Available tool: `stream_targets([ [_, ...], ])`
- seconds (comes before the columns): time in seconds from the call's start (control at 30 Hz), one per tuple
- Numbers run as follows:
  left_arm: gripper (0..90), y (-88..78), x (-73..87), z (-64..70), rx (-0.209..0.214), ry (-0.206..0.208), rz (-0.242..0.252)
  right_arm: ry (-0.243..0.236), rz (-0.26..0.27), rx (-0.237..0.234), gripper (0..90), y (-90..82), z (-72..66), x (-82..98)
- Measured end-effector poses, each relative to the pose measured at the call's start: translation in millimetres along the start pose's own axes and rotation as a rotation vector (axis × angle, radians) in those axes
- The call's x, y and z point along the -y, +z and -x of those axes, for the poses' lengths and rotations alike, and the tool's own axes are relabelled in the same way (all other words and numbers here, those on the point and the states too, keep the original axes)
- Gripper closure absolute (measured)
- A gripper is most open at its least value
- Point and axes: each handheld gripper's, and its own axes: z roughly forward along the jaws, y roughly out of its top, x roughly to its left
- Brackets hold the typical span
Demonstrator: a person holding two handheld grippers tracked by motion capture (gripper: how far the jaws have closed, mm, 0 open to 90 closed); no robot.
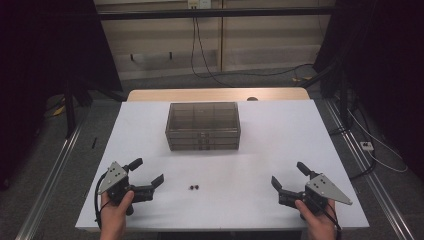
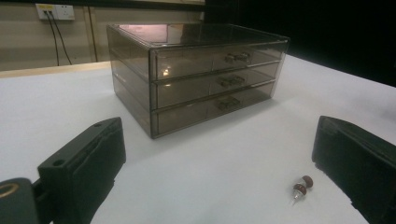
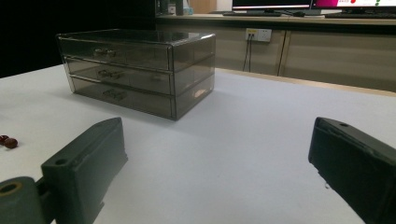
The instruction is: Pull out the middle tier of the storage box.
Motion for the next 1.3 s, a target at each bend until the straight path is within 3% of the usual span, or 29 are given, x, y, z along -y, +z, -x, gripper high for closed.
stream_targets([
  [0.3,2.7,6.4,-5.5,6.2,0.010,0.009,-0.038,-0.005,0.003,0.000,3.2,-0.6,-0.5,-0.8],
  [0.5,2.7,14.1,-10.7,10.5,0.025,-0.014,-0.049,-0.006,0.007,0.000,3.2,-0.8,-0.3,-1.3],
  [0.87,2.7,31.9,-21.1,16.0,-0.033,-0.014,-0.058,-0.005,0.010,0.002,3.3,-3.8,0.4,-1.2],
  [1.3,3.0,51.3,-25.7,18.3,-0.023,-0.017,-0.069,0.001,0.012,-0.001,3.4,-3.3,-0.2,-1.9],
])
